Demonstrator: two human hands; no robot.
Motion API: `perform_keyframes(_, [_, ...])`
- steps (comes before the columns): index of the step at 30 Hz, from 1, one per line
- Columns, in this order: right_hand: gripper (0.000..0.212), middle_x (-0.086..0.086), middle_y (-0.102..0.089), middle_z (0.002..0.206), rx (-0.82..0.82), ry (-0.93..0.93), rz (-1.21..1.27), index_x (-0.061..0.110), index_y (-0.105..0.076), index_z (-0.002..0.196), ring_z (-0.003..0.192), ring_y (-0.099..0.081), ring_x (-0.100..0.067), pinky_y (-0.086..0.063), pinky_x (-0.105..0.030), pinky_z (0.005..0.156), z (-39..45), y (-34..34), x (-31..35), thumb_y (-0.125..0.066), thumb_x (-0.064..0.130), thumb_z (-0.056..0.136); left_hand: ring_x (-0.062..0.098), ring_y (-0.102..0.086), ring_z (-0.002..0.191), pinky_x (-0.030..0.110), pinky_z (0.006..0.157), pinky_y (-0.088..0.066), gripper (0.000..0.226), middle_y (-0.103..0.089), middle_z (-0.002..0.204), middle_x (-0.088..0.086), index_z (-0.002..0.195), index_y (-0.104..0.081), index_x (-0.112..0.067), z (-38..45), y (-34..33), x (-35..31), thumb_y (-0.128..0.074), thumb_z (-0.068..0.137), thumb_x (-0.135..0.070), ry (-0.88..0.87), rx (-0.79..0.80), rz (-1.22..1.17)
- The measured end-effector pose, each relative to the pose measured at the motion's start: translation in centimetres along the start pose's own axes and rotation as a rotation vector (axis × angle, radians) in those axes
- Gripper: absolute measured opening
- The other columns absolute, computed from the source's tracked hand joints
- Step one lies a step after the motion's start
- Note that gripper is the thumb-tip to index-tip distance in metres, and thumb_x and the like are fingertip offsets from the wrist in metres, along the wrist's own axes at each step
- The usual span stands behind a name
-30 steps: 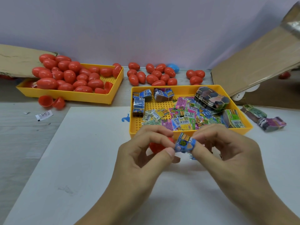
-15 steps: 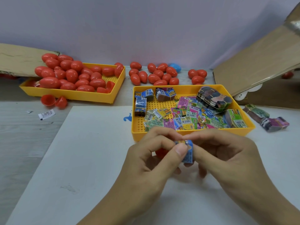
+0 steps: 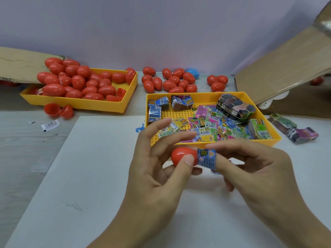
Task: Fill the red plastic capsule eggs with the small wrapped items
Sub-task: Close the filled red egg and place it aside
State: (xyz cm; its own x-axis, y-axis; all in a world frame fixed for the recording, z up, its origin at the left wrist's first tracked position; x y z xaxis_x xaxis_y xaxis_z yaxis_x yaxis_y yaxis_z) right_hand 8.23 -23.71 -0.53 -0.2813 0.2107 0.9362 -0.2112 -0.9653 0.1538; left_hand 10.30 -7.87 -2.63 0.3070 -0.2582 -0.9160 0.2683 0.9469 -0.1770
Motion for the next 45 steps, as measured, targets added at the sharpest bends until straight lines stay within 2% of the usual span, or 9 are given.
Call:
perform_keyframes(5, [0.016,0.009,-0.072,0.072,-0.005,0.032,-0.044,0.035,-0.078,0.085,0.053,-0.059,-0.007,-0.045,-0.015,0.046,-0.12,0.00,-0.10,-0.077,0.025,0.073,0.027,-0.069,0.095,0.033,0.073,-0.062,0.021,-0.066,0.107,0.005,0.101,-0.069,-0.020,0.09,0.20,-0.10,-0.072,0.081,-0.016,-0.043,-0.031,0.078])
perform_keyframes(9, [0.019,0.009,-0.073,0.074,-0.007,0.047,-0.061,0.035,-0.077,0.086,0.050,-0.058,-0.005,-0.052,-0.021,0.049,-0.16,0.05,-0.05,-0.071,0.019,0.077,0.028,-0.069,0.095,0.037,0.076,-0.061,0.023,-0.066,0.105,0.007,0.102,-0.071,-0.020,0.02,0.34,0.03,-0.070,0.079,-0.018,-0.003,-0.004,0.076])
perform_keyframes(18, [0.011,0.009,-0.073,0.076,0.012,0.050,0.016,0.031,-0.076,0.087,0.063,-0.065,-0.011,-0.043,-0.009,0.048,-0.32,-0.38,0.12,-0.076,0.030,0.076,0.032,-0.070,0.094,0.033,0.072,-0.061,0.024,-0.066,0.104,0.011,0.101,-0.075,-0.009,0.06,0.45,0.38,-0.069,0.080,0.000,0.050,-0.010,0.034])
perform_keyframes(25, [0.013,0.010,-0.072,0.077,0.025,0.083,-0.047,0.032,-0.076,0.088,0.065,-0.063,-0.011,-0.041,-0.011,0.046,-0.32,-0.38,0.00,-0.069,0.035,0.078,0.031,-0.069,0.088,0.033,0.070,-0.061,0.025,-0.066,0.100,0.010,0.102,-0.076,-0.011,0.14,0.34,0.04,-0.073,0.078,-0.018,0.054,-0.007,0.038])
perform_keyframes(30, [0.014,0.009,-0.072,0.078,0.027,0.089,-0.061,0.031,-0.077,0.089,0.064,-0.063,-0.010,-0.041,-0.012,0.046,-0.28,-0.33,0.15,-0.070,0.036,0.078,0.031,-0.070,0.088,0.032,0.069,-0.062,0.022,-0.067,0.098,0.009,0.101,-0.077,-0.010,0.16,0.30,0.24,-0.077,0.079,-0.005,0.025,-0.028,0.022])
perform_keyframes(34, [0.014,0.007,-0.072,0.075,0.051,0.015,-0.034,0.034,-0.078,0.083,0.058,-0.061,-0.008,-0.042,-0.013,0.046,-0.09,0.00,-0.09,-0.070,0.040,0.073,0.031,-0.071,0.090,0.031,0.069,-0.062,0.026,-0.070,0.101,0.007,0.105,-0.077,-0.013,0.08,0.17,-0.02,-0.072,0.080,-0.006,0.011,-0.039,0.020])
perform_keyframes(36, [0.005,0.003,-0.072,0.072,0.101,-0.049,-0.004,0.035,-0.079,0.076,0.056,-0.061,-0.009,-0.044,-0.017,0.043,0.03,0.17,-0.34,-0.077,0.035,0.071,0.026,-0.073,0.086,0.026,0.068,-0.061,0.027,-0.073,0.102,0.004,0.105,-0.076,-0.016,0.03,0.20,-0.12,-0.070,0.080,-0.009,0.013,-0.050,0.032])
perform_keyframes(39, [0.010,-0.007,-0.072,0.071,0.140,-0.131,0.037,0.029,-0.081,0.077,0.057,-0.062,-0.015,-0.044,-0.024,0.039,0.26,0.31,-0.32,-0.073,0.027,0.073,0.020,-0.075,0.083,0.022,0.071,-0.059,0.028,-0.076,0.105,0.000,0.109,-0.076,-0.022,-0.05,0.21,-0.25,-0.072,0.084,-0.012,-0.016,-0.045,0.090])
perform_keyframes(45, [0.025,-0.013,-0.076,0.096,0.252,-0.420,0.385,0.015,-0.081,0.093,0.082,-0.069,-0.019,-0.052,-0.028,0.049,0.23,-0.08,-0.67,-0.064,0.021,0.075,0.017,-0.070,0.110,0.024,0.092,-0.055,0.032,-0.073,0.117,-0.004,0.121,-0.069,-0.019,-0.05,0.36,-0.44,-0.065,0.089,-0.018,-0.112,-0.018,0.233])
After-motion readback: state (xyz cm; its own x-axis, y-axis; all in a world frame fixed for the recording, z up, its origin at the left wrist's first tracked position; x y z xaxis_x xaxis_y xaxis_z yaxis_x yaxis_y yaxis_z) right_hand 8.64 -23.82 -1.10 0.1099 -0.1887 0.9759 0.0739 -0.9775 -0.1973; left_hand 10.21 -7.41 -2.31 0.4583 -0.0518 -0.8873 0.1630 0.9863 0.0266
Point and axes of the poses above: each hand's wrist, its own z-axis towards the middle knuckle, its own y-axis out of the back of the hand, x = y × z, the point moved 3 cm from there along z, towards the middle knuckle
